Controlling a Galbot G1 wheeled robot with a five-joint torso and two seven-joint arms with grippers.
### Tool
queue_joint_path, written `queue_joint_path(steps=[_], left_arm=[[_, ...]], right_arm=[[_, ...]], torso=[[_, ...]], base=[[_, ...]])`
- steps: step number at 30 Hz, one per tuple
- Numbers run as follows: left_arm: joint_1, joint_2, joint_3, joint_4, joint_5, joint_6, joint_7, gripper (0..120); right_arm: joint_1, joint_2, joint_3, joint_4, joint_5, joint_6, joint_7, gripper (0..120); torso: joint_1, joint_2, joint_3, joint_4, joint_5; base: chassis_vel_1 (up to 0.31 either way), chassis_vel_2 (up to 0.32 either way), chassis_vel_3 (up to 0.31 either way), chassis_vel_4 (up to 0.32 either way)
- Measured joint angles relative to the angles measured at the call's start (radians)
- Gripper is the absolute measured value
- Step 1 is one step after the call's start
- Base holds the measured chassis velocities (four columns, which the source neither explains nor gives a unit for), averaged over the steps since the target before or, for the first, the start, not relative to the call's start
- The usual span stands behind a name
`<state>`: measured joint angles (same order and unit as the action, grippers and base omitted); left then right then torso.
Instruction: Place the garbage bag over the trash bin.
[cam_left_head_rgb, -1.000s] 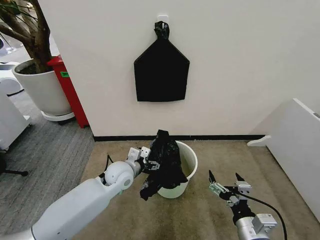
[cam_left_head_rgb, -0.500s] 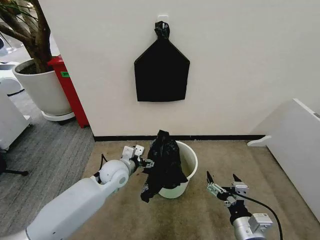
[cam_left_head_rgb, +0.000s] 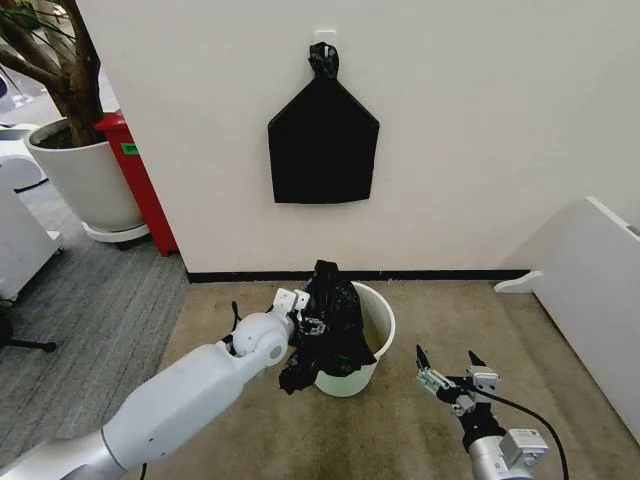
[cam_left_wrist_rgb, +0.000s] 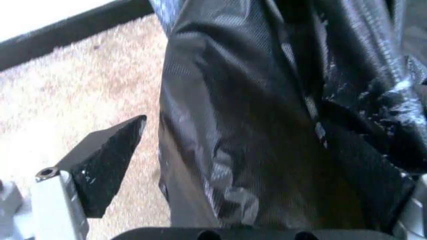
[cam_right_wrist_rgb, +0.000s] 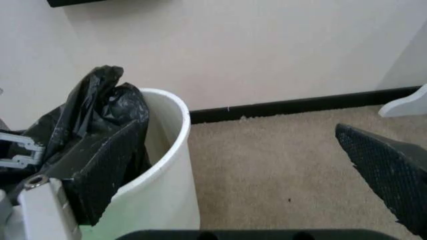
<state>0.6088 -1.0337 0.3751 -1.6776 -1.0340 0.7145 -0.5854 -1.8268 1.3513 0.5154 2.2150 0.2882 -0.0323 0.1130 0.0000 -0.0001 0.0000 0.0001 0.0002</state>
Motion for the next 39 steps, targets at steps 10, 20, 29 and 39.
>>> queue_joint_path(steps=[10,20,29,39], left_arm=[[-0.014,-0.044,-0.003,0.012,-0.121,0.020,-0.110,100],[-0.024,-0.078,-0.007,0.032,-0.238,0.022,-0.228,69],[-0.025,-0.089,-0.014,0.038,-0.260,0.022,-0.247,40],[-0.006,-0.090,-0.030,0.023,-0.282,-0.007,-0.273,4]], right_arm=[[-0.007,0.000,-0.005,-0.014,-0.001,0.010,-0.006,100],[-0.010,-0.001,0.001,-0.023,0.000,0.015,-0.009,100],[-0.012,0.000,0.006,-0.033,-0.001,0.018,-0.008,100],[-0.006,-0.002,0.010,-0.040,-0.001,0.018,-0.001,100]], torso=[[0.000,0.000,0.000,0.0000,0.0000],[0.000,0.000,0.000,-0.0001,-0.0001],[0.000,0.000,0.000,0.0000,-0.0001],[0.000,0.000,0.000,-0.0003,-0.0007]], base=[[0.000,0.000,0.000,0.000],[0.000,0.000,0.000,0.000],[0.000,0.000,0.000,0.000],[0.000,0.000,0.000,0.000]])
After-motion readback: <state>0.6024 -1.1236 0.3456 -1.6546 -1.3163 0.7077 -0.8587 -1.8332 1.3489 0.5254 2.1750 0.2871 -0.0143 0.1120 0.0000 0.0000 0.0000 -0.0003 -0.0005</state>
